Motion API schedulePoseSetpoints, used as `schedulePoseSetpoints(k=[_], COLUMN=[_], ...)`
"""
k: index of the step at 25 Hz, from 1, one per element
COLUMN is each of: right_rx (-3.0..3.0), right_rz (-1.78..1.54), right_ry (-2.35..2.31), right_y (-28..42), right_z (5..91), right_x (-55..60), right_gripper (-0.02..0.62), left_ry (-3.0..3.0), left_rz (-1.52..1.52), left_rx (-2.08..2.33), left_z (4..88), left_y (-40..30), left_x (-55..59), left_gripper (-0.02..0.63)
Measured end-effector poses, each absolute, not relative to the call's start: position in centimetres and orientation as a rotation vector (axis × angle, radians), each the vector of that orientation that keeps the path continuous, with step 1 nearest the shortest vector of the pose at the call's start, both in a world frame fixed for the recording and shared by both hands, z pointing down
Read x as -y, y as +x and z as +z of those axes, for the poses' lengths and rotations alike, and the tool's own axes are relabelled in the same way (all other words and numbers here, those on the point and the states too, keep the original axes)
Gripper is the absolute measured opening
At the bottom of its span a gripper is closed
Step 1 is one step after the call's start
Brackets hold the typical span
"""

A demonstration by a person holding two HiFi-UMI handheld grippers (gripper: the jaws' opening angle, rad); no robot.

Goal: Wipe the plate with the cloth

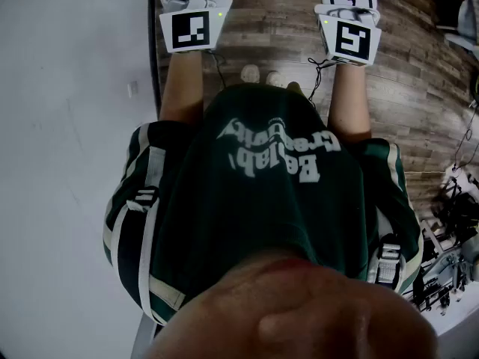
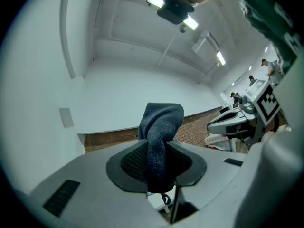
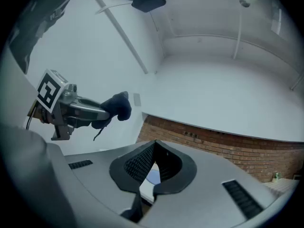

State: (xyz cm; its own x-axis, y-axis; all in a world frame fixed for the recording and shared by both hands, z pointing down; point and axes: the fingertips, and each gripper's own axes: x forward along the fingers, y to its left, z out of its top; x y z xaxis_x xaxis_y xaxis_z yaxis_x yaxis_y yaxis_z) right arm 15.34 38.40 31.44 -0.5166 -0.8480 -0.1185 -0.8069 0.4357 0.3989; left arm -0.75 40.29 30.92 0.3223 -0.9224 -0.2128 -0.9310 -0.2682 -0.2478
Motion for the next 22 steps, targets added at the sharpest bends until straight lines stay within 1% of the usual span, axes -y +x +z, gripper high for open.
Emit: schedulePoseSetpoints(k=[12,22], right_rx=[2.582,2.636], right_rz=[-0.638,-0.570], right_ry=[1.493,1.533], right_y=[14.9,14.4], right_z=[31.1,30.8], right_x=[-38.4,-38.3], right_gripper=[-0.005,-0.005], left_ry=[-2.274,-2.270], left_rz=[0.048,0.051], left_rx=[-1.653,-1.651], left_z=[30.8,30.6], left_y=[-0.9,-1.9], left_x=[-40.3,-40.1], left_gripper=[0.097,0.097])
